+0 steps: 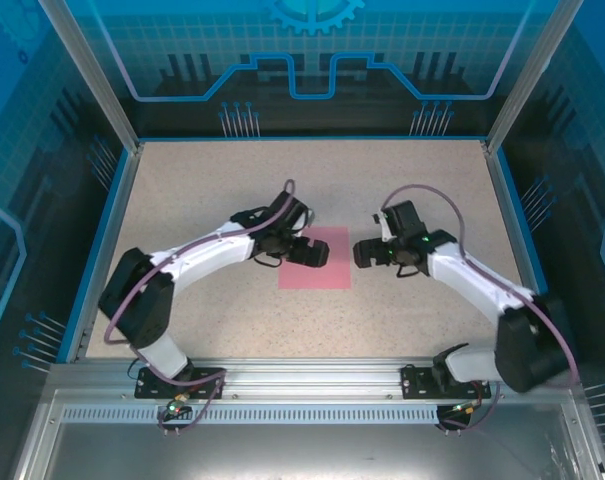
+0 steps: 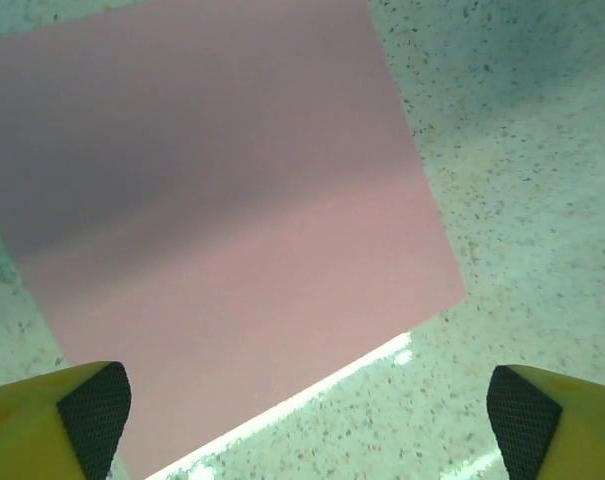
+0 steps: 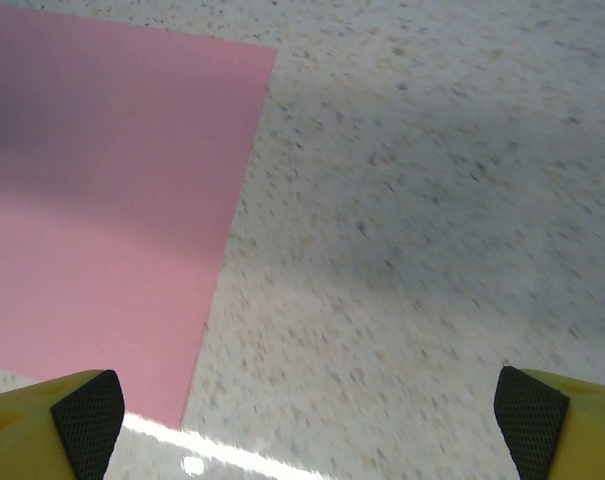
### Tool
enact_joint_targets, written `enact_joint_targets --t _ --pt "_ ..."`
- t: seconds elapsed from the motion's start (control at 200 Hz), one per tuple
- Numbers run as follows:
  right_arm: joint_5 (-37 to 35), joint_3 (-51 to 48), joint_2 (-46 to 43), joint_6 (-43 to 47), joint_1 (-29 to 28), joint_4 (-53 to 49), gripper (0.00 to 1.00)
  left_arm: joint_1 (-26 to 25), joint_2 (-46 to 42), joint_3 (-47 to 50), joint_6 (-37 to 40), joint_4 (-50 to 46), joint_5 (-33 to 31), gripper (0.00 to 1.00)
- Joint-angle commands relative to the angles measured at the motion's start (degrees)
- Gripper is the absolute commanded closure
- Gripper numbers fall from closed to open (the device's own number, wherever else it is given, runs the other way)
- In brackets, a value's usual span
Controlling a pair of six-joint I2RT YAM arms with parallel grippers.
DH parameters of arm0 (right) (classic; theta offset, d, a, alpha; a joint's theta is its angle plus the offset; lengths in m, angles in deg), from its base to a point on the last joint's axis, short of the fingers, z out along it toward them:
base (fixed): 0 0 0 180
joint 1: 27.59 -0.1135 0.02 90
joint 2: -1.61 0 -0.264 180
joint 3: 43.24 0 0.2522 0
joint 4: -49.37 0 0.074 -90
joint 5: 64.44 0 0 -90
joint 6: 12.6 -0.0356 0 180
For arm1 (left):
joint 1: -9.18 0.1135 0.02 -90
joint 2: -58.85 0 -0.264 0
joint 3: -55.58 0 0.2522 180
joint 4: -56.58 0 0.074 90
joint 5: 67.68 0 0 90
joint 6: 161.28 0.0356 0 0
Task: Fold a paper plane with a square sheet of paper (fold left side to right side)
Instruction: Move the square sheet of paper to the center of the table, then pick up the square sheet of paper from the center of the table.
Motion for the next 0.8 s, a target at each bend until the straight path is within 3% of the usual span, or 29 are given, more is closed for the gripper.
enact_joint_targets --t 0.0,0.34,0.56,0.79 --pt "1.9 7.6 9.3 -1.7 -1.8 1.2 0.01 1.5 -0.3 6.0 -7.2 5.5 10.2 0.11" --pt "-0.6 29.7 34.6 -1.9 -5.3 -4.4 0.01 3.9 4.2 10.4 -10.4 8.4 9.3 0.32" --pt "-1.0 32.0 38.8 -1.9 -7.0 -5.5 0.01 3.9 7.1 10.9 -10.4 8.1 7.4 0.37" --pt "2.8 28.0 37.2 -2.3 -9.0 -4.4 0.01 3.9 8.8 11.2 -10.5 7.5 6.3 0.45"
